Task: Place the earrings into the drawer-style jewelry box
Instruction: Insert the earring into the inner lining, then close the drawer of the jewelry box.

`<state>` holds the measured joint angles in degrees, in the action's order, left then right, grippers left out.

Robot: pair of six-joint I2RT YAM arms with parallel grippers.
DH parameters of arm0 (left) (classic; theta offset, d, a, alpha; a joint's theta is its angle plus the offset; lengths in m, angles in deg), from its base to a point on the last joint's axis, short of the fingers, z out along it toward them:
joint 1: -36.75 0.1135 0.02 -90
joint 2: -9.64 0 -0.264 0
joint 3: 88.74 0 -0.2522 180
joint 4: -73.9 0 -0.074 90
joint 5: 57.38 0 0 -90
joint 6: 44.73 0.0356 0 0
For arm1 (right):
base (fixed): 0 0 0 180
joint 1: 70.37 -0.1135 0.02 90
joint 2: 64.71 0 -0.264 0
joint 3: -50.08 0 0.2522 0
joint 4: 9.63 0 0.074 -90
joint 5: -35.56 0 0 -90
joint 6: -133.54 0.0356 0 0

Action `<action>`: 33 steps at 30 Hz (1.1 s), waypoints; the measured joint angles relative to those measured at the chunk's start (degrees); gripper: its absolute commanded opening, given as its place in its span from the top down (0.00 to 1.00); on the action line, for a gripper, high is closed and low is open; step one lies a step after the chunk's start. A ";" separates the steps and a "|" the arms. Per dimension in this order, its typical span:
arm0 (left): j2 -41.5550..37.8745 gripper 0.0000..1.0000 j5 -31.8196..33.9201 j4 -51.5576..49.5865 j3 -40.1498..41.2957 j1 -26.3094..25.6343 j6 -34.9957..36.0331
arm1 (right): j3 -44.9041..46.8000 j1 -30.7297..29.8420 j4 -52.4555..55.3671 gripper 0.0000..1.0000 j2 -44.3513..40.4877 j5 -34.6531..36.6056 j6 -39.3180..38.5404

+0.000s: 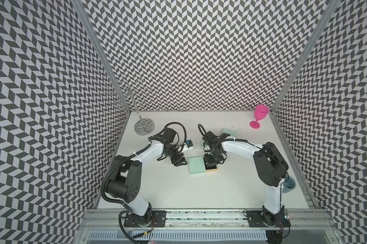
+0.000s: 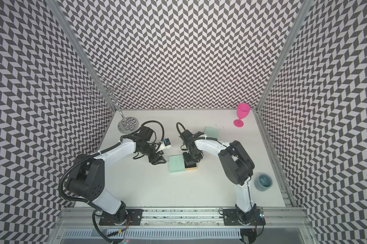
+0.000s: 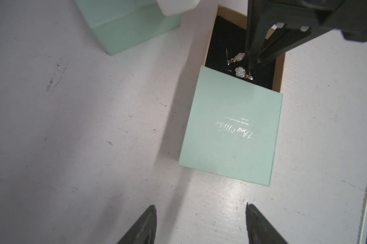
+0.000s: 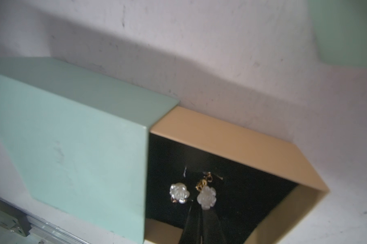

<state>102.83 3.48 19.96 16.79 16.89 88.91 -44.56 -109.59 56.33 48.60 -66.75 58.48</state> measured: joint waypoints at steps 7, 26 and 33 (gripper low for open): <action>0.00 0.32 -0.09 0.37 -0.02 0.00 -0.09 | -0.11 -0.07 0.11 0.93 0.07 0.31 -0.63; 0.02 0.46 1.44 -2.08 -2.21 1.77 0.70 | 8.79 15.30 -1.53 0.86 -12.92 0.26 1.73; 0.02 0.38 2.69 -2.84 0.09 1.05 2.45 | 13.14 15.15 -5.29 0.87 -10.93 -2.71 0.94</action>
<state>102.85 6.16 17.12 16.88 17.94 91.35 -31.43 -94.45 51.04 37.68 -69.46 59.42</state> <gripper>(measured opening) 0.550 0.136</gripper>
